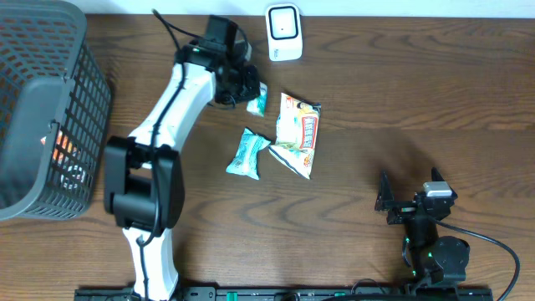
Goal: Scan the item barcode
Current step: 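Carry the tissue pack toward the scanner and release it on the table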
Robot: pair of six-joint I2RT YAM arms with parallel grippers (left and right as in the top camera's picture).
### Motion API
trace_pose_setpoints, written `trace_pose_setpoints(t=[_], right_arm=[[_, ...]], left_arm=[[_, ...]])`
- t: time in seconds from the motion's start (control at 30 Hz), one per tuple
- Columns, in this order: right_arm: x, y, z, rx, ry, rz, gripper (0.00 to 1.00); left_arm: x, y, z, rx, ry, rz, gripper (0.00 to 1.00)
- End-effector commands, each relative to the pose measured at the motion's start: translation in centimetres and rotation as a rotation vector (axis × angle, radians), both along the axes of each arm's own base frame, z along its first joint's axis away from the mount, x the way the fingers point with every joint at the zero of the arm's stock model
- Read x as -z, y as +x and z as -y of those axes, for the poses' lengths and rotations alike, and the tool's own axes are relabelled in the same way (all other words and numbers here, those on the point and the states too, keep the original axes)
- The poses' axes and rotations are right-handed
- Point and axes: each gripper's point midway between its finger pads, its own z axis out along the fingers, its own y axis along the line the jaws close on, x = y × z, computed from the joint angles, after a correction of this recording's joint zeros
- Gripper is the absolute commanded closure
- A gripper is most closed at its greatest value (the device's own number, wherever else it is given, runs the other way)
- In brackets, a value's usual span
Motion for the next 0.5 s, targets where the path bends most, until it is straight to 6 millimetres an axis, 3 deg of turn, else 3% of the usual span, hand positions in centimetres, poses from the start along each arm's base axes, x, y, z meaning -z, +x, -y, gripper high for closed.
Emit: trace_pose_setpoints(t=[0.0,0.07,0.1,0.13,0.23,0.3,0.47], right_arm=[[0.0,0.0,0.3,0.013,0.010,0.001,0.01],[0.0,0.0,0.3,0.013,0.011,0.001,0.01],[0.0,0.0,0.3,0.013,0.011,0.001,0.01],[0.0,0.0,0.3,0.013,0.010,0.001,0.01],[0.0,0.0,0.3,0.013,0.011,0.001,0.01],[0.0,0.0,0.3,0.013,0.010,0.001,0.01],[0.0,0.0,0.3,0.013,0.011,0.001,0.01]], left_arm=[[2.9,-0.6,0.2,-0.030,0.014,-0.076,0.92],[3.8,-0.7,0.3,-0.029,0.017,-0.098,0.92],[4.1,-0.8,0.3,-0.029,0.020,-0.107,0.84],[4.2,-0.9,0.2,-0.030,0.021,-0.110,0.69],[4.0,-0.8,0.1,-0.031,0.020,-0.107,0.61],[3.6,-0.8,0.1,-0.032,0.018,-0.098,0.45],[0.6,0.2,-0.6,-0.051,0.000,-0.037,0.42]])
